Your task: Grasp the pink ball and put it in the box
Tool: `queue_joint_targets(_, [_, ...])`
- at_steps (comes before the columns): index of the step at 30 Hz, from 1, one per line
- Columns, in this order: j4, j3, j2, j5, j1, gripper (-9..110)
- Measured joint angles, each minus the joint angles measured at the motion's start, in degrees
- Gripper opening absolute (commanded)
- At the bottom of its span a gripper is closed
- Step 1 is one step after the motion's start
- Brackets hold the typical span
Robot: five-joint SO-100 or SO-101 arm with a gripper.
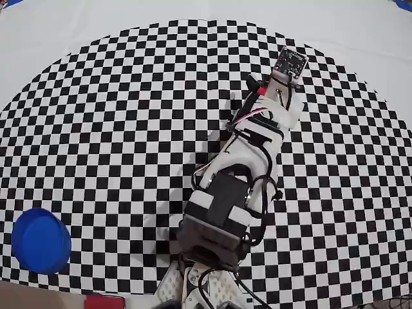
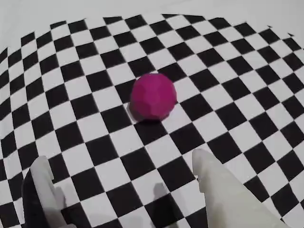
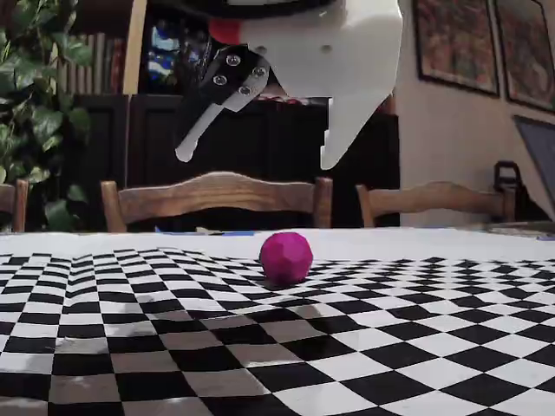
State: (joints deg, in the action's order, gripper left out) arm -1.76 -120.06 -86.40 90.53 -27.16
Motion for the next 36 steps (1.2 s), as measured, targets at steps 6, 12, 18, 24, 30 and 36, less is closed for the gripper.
queue_joint_targets(6, [0.00,3.60,3.60,0.00,0.00,35])
queue_joint_targets(12, [0.00,7.03,7.47,0.00,0.00,35])
queue_joint_targets(18, [0.00,9.76,10.37,0.00,0.00,35])
queue_joint_targets(24, [0.00,11.95,12.66,0.00,0.00,35])
queue_joint_targets(30, [0.00,14.68,15.47,0.00,0.00,35])
queue_joint_targets(36, [0.18,18.02,18.37,0.00,0.00,35])
